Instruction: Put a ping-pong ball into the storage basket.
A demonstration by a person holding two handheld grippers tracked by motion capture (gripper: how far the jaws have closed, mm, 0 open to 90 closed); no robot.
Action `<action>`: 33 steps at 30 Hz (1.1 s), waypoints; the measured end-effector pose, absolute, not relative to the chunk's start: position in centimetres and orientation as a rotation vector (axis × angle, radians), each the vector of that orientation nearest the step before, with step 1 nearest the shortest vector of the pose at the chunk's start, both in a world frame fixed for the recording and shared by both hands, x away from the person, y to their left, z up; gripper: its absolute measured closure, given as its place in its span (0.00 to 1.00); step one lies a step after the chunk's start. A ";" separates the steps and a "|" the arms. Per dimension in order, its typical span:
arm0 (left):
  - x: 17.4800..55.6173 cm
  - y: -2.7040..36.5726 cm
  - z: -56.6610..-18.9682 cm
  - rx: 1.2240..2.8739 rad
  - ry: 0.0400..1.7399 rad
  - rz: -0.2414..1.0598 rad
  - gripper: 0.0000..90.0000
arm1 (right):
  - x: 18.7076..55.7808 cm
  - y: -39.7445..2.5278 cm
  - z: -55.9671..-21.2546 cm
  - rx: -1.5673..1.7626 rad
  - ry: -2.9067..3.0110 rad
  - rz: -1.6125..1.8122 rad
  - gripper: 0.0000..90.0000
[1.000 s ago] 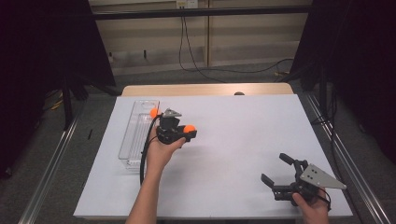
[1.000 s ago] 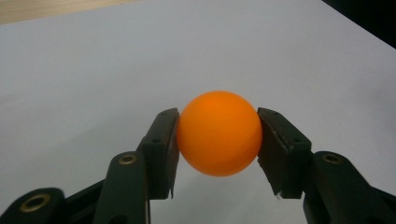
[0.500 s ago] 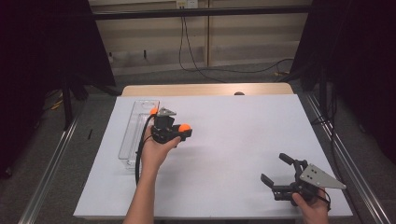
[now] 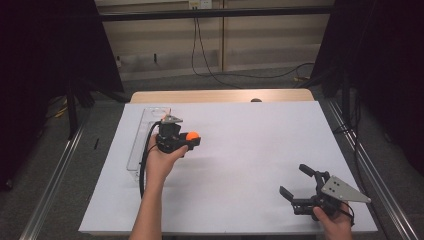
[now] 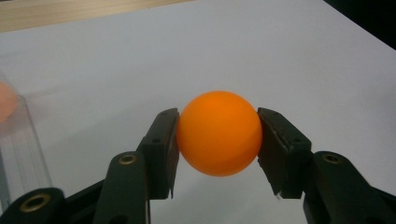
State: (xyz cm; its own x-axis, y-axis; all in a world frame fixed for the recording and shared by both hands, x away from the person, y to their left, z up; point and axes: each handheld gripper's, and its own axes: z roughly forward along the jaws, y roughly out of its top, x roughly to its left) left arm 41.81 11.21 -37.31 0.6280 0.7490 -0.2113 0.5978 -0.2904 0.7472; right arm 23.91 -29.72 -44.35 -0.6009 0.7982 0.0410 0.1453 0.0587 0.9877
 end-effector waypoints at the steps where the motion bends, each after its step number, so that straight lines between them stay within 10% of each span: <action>1: 41.8 11.3 -37.3 1.995 1.059 0.230 0.57 | 23.9 -29.7 -44.4 0.940 1.808 1.585 0.02; 33: 41.7 13.5 -36.5 1.970 1.099 0.268 0.57 | 23.9 -29.7 -44.3 0.938 1.807 1.583 0.03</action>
